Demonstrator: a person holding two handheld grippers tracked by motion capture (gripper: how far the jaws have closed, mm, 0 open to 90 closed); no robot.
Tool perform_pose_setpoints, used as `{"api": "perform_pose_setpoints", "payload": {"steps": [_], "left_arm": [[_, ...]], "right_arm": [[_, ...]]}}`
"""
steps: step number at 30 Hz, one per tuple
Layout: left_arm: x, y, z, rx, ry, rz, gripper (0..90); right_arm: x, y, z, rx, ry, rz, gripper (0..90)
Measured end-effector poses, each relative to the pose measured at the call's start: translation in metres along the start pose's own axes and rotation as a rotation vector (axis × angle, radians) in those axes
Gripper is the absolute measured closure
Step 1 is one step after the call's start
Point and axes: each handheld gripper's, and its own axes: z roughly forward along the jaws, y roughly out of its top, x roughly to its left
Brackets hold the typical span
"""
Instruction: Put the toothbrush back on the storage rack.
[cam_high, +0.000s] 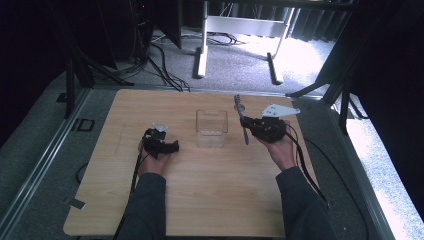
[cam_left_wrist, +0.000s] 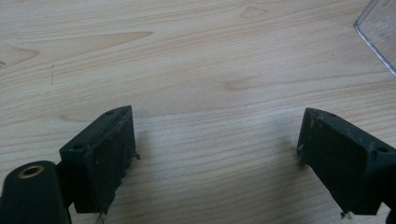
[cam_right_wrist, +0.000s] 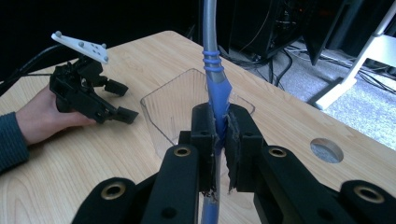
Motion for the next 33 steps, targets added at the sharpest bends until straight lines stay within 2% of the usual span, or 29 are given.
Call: {"api": "perform_pose_setpoints", "payload": {"steps": [24,33], "left_arm": [[0.0,0.0,0.0,-0.001,0.0,0.0,11.8],[0.0,0.0,0.0,0.0,0.0,0.0,11.8]], "right_arm": [[0.006,0.01,0.009,-0.106,0.003,0.024,82.5],[0.004,0.009,0.015,-0.138,0.004,0.062,82.5]]}}
